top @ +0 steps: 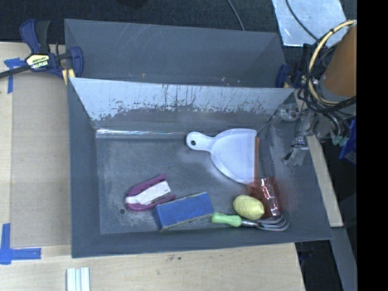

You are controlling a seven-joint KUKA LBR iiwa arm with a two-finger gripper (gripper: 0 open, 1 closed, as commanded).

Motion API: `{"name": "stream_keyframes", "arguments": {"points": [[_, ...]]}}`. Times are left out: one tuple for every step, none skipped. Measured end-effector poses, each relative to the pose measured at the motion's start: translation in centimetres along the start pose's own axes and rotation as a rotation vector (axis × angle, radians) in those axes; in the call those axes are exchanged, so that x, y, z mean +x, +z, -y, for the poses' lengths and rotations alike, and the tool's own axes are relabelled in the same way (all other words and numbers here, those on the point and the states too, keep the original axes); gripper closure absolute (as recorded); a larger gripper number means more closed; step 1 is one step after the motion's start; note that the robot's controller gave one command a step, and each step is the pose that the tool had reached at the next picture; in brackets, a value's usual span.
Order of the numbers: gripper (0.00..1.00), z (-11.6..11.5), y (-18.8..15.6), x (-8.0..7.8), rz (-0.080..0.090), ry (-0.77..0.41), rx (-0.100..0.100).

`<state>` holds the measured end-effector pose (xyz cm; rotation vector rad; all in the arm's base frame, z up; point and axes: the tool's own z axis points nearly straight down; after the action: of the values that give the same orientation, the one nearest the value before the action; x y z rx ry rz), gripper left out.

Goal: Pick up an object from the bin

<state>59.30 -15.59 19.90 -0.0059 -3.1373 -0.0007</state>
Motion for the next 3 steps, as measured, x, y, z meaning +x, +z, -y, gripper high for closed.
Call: {"name": "stream_keyframes", "arguments": {"points": [[0.0,-0.1,-0.5,-0.2,0.008,-0.003,0.001],[0.0,-4.2,12.8,7.0,0.001,0.114,-0.009],[0.0,-4.4,5.6,8.1,0.025,0.033,0.006]]}}
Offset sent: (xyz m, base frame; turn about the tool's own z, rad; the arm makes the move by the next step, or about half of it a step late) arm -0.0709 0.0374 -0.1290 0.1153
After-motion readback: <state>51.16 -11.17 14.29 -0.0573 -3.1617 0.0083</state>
